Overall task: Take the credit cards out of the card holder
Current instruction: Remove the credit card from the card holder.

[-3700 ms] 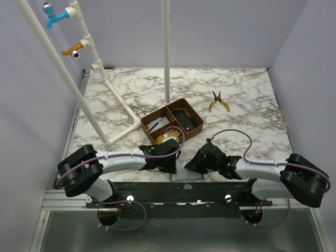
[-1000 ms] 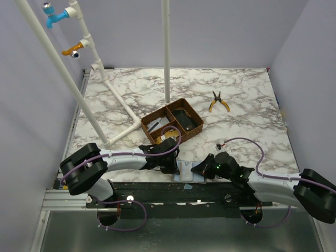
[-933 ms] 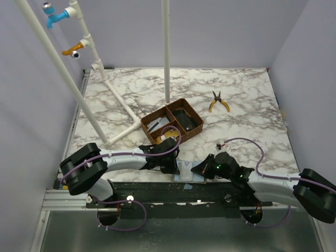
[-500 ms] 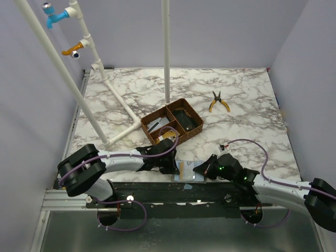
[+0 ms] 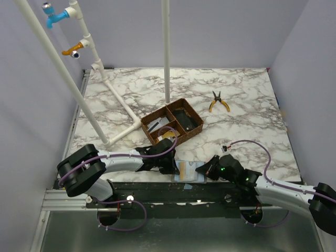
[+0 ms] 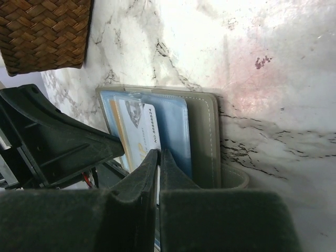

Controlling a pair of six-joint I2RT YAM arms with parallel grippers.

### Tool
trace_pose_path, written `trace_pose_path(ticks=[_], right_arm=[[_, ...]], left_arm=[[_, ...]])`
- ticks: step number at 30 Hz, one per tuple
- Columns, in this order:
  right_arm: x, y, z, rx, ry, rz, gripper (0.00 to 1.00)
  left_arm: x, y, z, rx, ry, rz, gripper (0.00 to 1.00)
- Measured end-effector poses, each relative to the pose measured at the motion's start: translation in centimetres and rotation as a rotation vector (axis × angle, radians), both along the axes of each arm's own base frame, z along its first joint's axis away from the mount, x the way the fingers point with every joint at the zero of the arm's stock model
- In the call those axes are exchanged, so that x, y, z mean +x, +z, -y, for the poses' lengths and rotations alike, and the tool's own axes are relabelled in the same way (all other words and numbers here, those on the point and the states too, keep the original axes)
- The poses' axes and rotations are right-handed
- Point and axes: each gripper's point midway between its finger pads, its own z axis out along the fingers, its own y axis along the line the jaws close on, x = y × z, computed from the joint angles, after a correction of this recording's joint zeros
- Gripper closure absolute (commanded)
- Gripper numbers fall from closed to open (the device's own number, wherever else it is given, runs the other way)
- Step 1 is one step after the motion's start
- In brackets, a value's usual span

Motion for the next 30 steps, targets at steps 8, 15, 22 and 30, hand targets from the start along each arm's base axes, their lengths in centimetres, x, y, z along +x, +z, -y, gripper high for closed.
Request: trace_pose_path(ticks=[8, 15, 22, 30], right_arm=[[0.0, -0.1, 0.8, -0.021, -0.023, 0.003, 0.99], [0.0, 0.3, 1.6, -0.047, -0.044, 0.003, 0.99], [0.0, 0.9, 2.2, -0.067, -0.063, 0.007, 0.99], [0.2, 2.2, 2.8, -0.102, -0.078, 0.013, 0.99]], left_arm=[[0.0, 0.0, 0.0, -0.005, 0.002, -0.002, 1.00], [0.0, 0.0, 0.0, -0.006, 0.002, -0.004, 1.00], [0.1, 0.1, 0.0, -0.005, 0.003, -0.005, 1.00], [0.1, 0.1, -0.1, 0.003, 0.001, -0.005, 1.00]])
